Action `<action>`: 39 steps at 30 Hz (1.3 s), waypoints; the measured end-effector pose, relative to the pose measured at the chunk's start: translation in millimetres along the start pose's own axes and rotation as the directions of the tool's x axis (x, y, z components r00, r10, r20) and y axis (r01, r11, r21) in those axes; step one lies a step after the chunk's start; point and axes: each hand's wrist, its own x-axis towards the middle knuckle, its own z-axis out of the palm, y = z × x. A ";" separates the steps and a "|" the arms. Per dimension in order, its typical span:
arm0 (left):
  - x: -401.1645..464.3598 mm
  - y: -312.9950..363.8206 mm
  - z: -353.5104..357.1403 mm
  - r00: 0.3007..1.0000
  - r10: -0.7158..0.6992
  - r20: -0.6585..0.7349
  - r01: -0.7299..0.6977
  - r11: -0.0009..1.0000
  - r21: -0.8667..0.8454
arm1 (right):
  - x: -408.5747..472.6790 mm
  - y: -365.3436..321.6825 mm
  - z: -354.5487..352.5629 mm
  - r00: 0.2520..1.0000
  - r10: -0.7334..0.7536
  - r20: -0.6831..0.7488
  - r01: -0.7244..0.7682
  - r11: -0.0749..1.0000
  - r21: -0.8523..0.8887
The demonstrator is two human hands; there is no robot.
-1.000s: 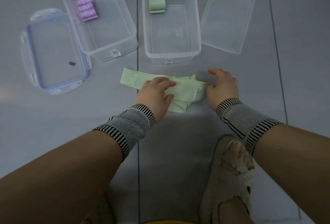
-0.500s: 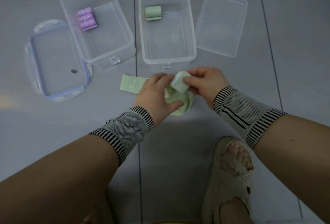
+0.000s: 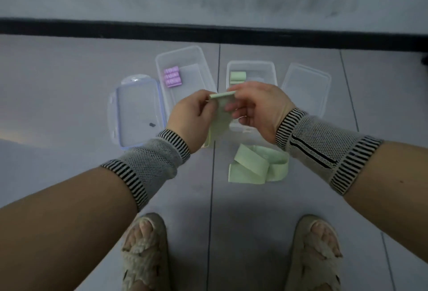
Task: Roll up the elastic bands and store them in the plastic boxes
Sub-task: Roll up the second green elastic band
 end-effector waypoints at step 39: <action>-182.1 260.2 -144.9 0.988 -0.089 -0.126 -0.012 0.771 -0.637 | -281.4 -160.6 45.0 0.881 -0.443 -0.164 0.456 0.889 0.044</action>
